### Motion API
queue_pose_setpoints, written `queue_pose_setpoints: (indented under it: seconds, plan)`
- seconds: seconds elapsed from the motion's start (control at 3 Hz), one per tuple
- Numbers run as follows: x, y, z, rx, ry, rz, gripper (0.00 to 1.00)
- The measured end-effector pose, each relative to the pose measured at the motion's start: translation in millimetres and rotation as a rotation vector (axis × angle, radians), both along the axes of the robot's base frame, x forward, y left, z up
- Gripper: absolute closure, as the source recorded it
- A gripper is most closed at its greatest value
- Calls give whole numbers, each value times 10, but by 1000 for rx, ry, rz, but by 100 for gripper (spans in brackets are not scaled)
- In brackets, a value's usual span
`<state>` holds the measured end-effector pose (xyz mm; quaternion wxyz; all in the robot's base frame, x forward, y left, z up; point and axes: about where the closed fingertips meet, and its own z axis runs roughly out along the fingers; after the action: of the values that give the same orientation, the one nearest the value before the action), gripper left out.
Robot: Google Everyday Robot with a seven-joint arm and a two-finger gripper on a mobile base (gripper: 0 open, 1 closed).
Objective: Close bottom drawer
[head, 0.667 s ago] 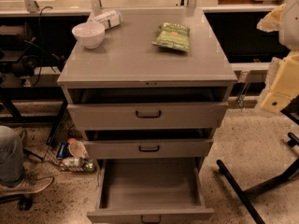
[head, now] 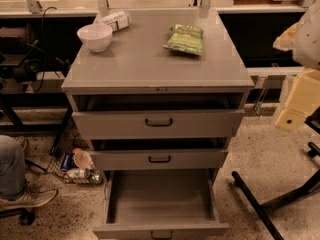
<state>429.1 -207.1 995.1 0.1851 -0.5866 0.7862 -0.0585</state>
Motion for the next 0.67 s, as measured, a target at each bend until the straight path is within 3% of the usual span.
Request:
queue_pose_setpoints:
  seconds: [0.33, 0.67]
  plan:
    - [-142, 48, -383, 47, 90, -48, 0]
    - [-487, 128, -1177, 41, 252, -97, 0]
